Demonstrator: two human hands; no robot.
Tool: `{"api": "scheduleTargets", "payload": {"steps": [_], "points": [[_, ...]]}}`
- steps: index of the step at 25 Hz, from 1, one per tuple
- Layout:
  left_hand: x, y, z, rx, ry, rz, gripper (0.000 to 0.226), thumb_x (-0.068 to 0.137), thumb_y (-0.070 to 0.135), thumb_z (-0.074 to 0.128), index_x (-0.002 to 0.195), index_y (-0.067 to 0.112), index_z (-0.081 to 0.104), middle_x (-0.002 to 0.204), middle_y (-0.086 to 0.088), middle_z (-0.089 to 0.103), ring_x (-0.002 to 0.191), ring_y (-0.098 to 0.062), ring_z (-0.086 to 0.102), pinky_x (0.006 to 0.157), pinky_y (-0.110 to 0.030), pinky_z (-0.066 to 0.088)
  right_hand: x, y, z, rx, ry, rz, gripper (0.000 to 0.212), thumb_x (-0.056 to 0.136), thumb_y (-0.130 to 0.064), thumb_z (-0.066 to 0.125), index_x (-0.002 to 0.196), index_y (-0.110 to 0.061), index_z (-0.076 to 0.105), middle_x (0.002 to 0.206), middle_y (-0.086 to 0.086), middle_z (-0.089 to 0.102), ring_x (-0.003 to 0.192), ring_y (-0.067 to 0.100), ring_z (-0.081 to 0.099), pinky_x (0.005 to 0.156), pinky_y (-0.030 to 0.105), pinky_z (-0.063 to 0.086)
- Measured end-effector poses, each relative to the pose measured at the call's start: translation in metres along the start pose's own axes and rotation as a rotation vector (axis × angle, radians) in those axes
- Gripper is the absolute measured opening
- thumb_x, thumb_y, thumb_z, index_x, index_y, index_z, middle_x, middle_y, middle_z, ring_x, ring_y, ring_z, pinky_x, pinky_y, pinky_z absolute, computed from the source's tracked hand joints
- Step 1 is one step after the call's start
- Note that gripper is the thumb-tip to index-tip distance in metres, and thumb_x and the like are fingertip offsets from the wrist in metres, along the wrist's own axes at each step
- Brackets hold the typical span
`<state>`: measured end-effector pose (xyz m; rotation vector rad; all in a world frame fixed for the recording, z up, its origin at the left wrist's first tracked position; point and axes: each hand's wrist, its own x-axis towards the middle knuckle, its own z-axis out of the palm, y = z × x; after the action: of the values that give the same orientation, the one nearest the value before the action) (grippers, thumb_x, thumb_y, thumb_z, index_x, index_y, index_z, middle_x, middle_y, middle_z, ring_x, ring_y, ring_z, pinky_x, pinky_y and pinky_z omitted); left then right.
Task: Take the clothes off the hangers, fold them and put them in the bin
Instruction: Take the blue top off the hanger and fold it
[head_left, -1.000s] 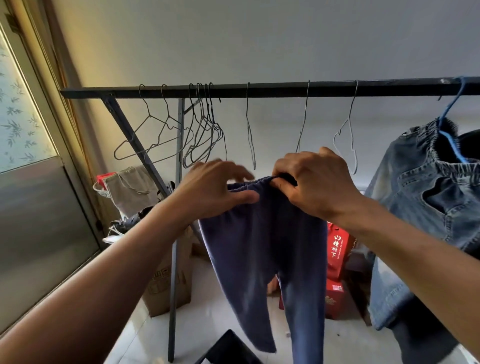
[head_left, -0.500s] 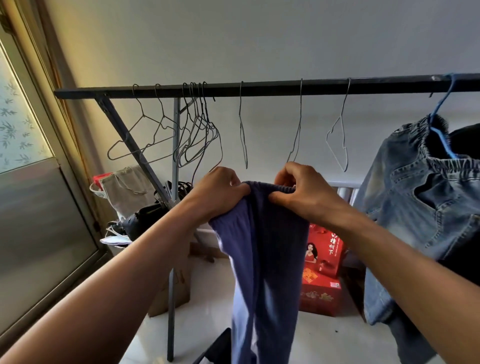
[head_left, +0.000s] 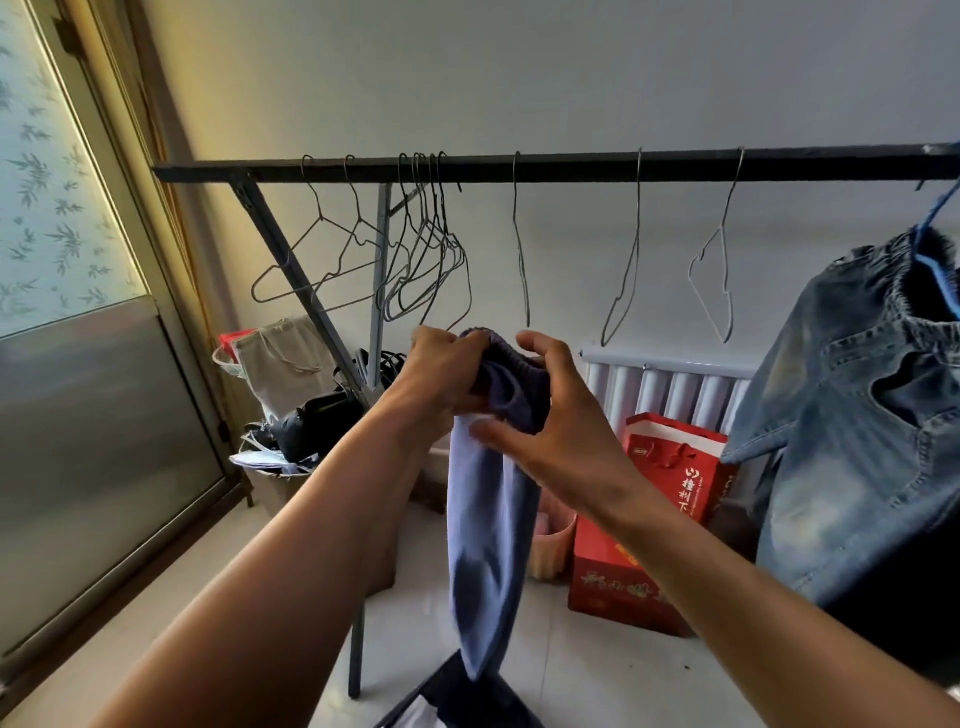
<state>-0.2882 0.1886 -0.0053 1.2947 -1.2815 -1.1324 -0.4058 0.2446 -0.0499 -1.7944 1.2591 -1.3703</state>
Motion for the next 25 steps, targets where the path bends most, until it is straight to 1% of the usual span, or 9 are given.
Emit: {"api": "scheduleTargets", "payload": {"steps": [2,4,7,9,13,15,18,20,25], "points": [[-0.008,0.004,-0.005,-0.119,-0.059,-0.020,0.019,0.094,0.017,0.056,0.084,0.002,0.063,0.066,-0.009,0.066,0.051,-0.015,0.065,0.046,-0.025,0.055,0.005,-0.001,0.002,0.011,0.118,-0.032,0.055,0.090,-0.012,0.064,0.138,-0.020,0.038,0.105,-0.014,0.054,0.093,-0.010,0.057,0.073,0.001,0.044],[-0.008,-0.003,-0.013,-0.042,-0.088,0.081,0.027,0.093,0.038,0.060,0.099,0.012,0.063,0.078,0.001,0.070,0.068,-0.012,0.067,0.060,-0.025,0.056,0.014,-0.004,-0.004,0.072,0.187,-0.029,0.044,0.094,-0.008,0.057,0.133,-0.021,0.043,0.103,-0.008,0.059,0.088,-0.007,0.059,0.072,0.004,0.047],[-0.006,-0.023,-0.024,0.055,-0.230,0.223,0.063,0.072,0.049,0.075,0.123,0.015,0.057,0.113,-0.003,0.069,0.103,-0.014,0.067,0.084,-0.024,0.054,0.028,-0.010,-0.021,0.252,0.197,0.004,0.041,0.090,-0.005,0.063,0.125,-0.021,0.051,0.090,-0.003,0.070,0.079,0.003,0.066,0.072,0.016,0.052],[-0.005,-0.034,-0.025,0.002,-0.321,0.222,0.048,0.078,0.032,0.077,0.118,0.009,0.063,0.111,-0.007,0.072,0.103,-0.018,0.068,0.089,-0.027,0.056,0.035,-0.014,-0.030,0.367,0.177,0.015,0.042,0.087,-0.003,0.066,0.125,-0.018,0.053,0.084,-0.004,0.073,0.077,0.007,0.068,0.071,0.022,0.055],[-0.005,-0.026,-0.018,-0.097,-0.313,0.232,0.024,0.089,0.021,0.065,0.107,0.004,0.067,0.093,-0.008,0.073,0.083,-0.017,0.069,0.070,-0.029,0.056,0.043,-0.009,-0.049,0.554,0.163,0.067,0.037,0.078,-0.010,0.073,0.113,-0.007,0.063,0.085,0.002,0.074,0.079,0.015,0.068,0.076,0.030,0.057],[-0.005,-0.022,-0.012,-0.161,-0.295,0.260,0.022,0.090,0.018,0.065,0.104,0.002,0.068,0.093,-0.013,0.073,0.082,-0.020,0.069,0.075,-0.033,0.057,0.033,0.003,-0.053,0.558,0.048,0.183,0.033,0.069,-0.017,0.080,0.098,-0.005,0.068,0.088,0.006,0.075,0.081,0.019,0.070,0.076,0.032,0.056],[-0.003,-0.017,-0.007,-0.210,-0.221,0.316,0.020,0.089,0.015,0.066,0.102,0.001,0.067,0.093,-0.014,0.072,0.085,-0.022,0.068,0.082,-0.036,0.055,0.010,0.021,-0.049,0.500,-0.144,0.323,0.037,0.070,-0.018,0.077,0.104,-0.006,0.070,0.104,0.012,0.074,0.098,0.026,0.070,0.086,0.037,0.056],[-0.002,-0.019,-0.007,-0.251,-0.236,0.301,0.028,0.087,0.019,0.067,0.107,-0.002,0.066,0.098,-0.016,0.072,0.090,-0.023,0.068,0.086,-0.037,0.055,0.007,0.023,-0.045,0.518,-0.106,0.312,0.034,0.074,-0.014,0.077,0.107,-0.006,0.070,0.106,0.012,0.073,0.101,0.027,0.069,0.088,0.037,0.055],[-0.014,-0.065,-0.018,-0.239,-0.423,0.114,0.040,0.076,0.027,0.077,0.105,0.001,0.068,0.101,-0.016,0.073,0.096,-0.025,0.070,0.085,-0.037,0.056,0.017,0.009,-0.042,0.563,0.069,0.233,0.011,0.090,-0.012,0.062,0.095,-0.008,0.071,0.090,0.007,0.075,0.085,0.015,0.071,0.071,0.025,0.057]]}}
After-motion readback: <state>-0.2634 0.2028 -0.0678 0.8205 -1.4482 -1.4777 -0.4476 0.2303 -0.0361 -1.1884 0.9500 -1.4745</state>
